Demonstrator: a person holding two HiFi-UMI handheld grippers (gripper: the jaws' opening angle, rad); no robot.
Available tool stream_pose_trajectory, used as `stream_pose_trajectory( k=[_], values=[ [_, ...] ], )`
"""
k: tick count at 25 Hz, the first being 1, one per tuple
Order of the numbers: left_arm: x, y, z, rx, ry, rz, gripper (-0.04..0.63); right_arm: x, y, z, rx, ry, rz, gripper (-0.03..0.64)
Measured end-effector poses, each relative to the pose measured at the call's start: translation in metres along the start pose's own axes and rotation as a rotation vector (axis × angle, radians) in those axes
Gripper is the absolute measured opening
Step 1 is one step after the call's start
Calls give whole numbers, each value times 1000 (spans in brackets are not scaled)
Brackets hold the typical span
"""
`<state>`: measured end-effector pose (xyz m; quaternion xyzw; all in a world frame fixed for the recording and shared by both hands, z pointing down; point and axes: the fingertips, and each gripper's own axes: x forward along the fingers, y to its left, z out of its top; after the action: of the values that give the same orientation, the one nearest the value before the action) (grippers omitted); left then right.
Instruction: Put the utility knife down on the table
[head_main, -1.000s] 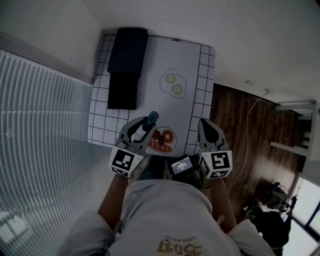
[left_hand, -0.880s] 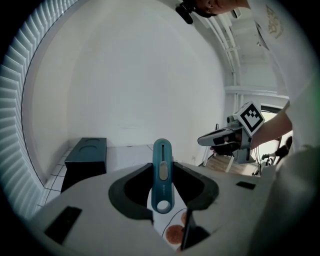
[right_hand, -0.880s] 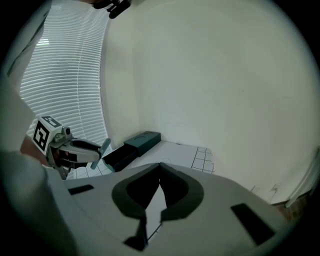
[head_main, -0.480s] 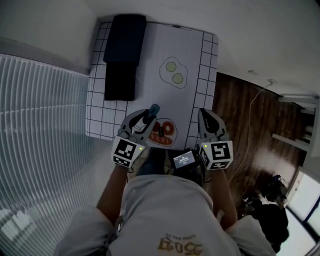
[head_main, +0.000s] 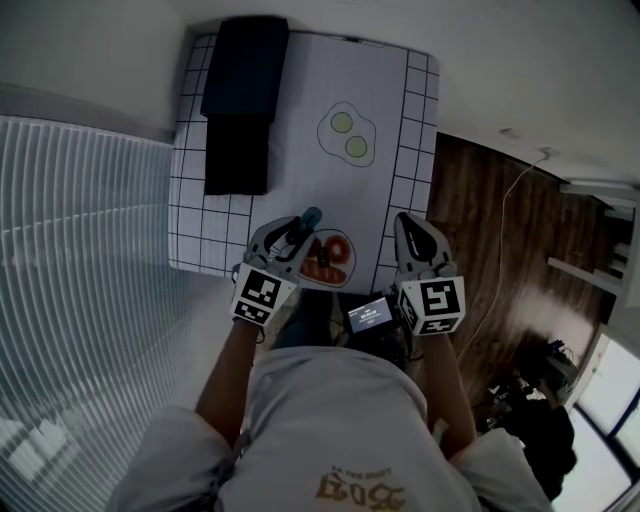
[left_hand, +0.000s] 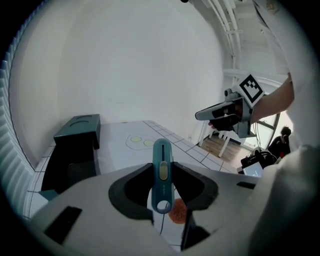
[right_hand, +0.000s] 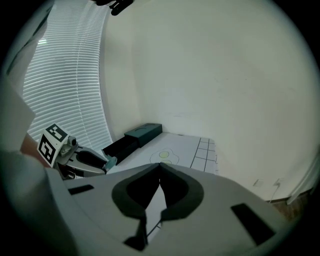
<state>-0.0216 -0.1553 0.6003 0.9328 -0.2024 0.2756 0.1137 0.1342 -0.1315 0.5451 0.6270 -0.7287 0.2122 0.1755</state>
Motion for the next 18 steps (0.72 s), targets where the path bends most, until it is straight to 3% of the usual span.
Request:
stream_pose_trajectory(
  k=[11, 18],
  values=[
    [23, -8, -36, -6, 128, -43, 133, 10, 8, -20, 18, 40, 36, 8],
    [36, -16, -64, 77, 286, -80, 133, 9, 15, -33, 68, 56, 60, 8]
  ],
)
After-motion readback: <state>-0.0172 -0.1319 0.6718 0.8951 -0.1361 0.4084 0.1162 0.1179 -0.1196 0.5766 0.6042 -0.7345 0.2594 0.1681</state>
